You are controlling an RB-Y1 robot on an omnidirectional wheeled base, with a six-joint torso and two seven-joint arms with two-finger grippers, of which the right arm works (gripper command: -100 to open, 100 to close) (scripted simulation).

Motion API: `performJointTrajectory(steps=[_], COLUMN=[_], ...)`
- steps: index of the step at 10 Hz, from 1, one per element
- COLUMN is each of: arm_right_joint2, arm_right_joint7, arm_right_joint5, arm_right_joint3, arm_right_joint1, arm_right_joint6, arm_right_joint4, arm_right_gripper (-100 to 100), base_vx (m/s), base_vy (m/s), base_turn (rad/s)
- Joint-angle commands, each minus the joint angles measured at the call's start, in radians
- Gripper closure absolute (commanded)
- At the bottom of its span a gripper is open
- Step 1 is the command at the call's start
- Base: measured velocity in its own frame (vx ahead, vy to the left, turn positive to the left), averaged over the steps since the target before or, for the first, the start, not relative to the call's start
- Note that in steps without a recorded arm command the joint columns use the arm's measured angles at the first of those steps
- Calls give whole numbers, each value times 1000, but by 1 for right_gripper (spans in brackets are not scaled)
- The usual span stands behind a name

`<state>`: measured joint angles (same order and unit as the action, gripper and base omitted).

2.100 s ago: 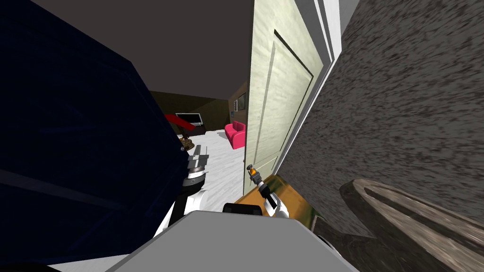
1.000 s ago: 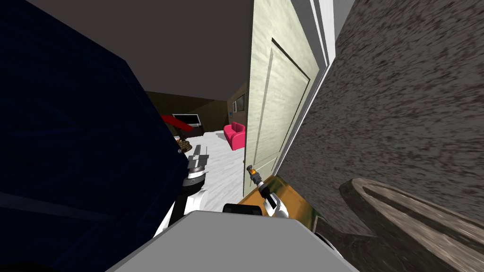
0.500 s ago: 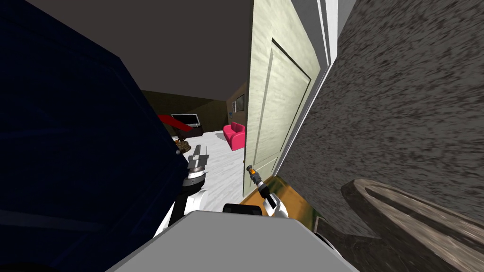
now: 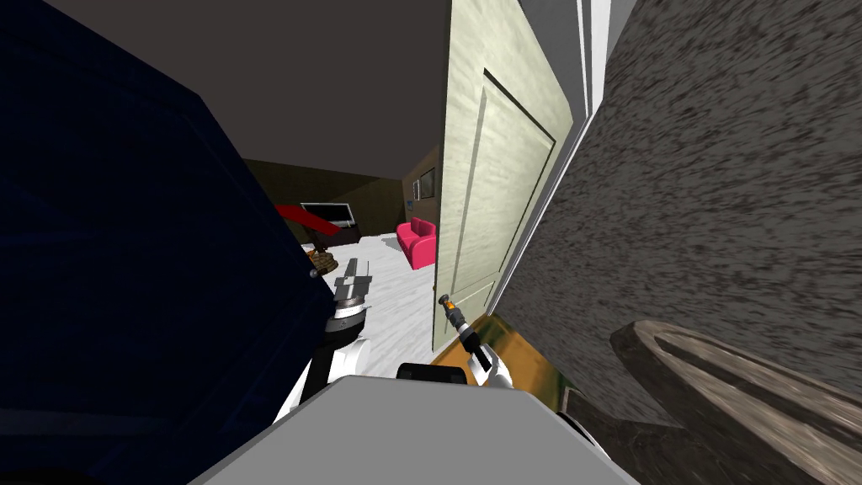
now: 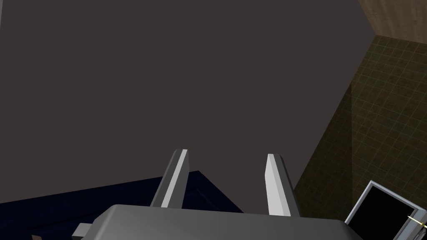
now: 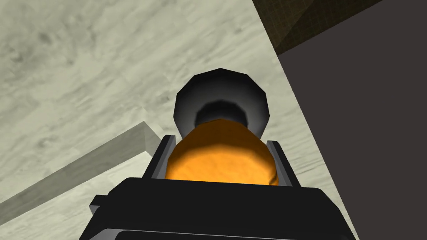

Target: Push the door open

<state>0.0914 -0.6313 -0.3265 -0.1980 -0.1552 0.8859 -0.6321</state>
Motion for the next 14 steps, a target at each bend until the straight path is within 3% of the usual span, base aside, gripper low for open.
performJointTrajectory(steps=[1,14], arm_right_joint2=[5,7], arm_right_joint7=[29,350], arm_right_joint5=[9,120], arm_right_joint3=[2,-51], arm_right_joint1=[-4,-23], arm_right_joint6=[-3,-8], arm_right_joint4=[-6,16], arm_right_gripper=[100,100], base_vx=[25,40], base_vy=[20,28], base_turn=[-22,-33])
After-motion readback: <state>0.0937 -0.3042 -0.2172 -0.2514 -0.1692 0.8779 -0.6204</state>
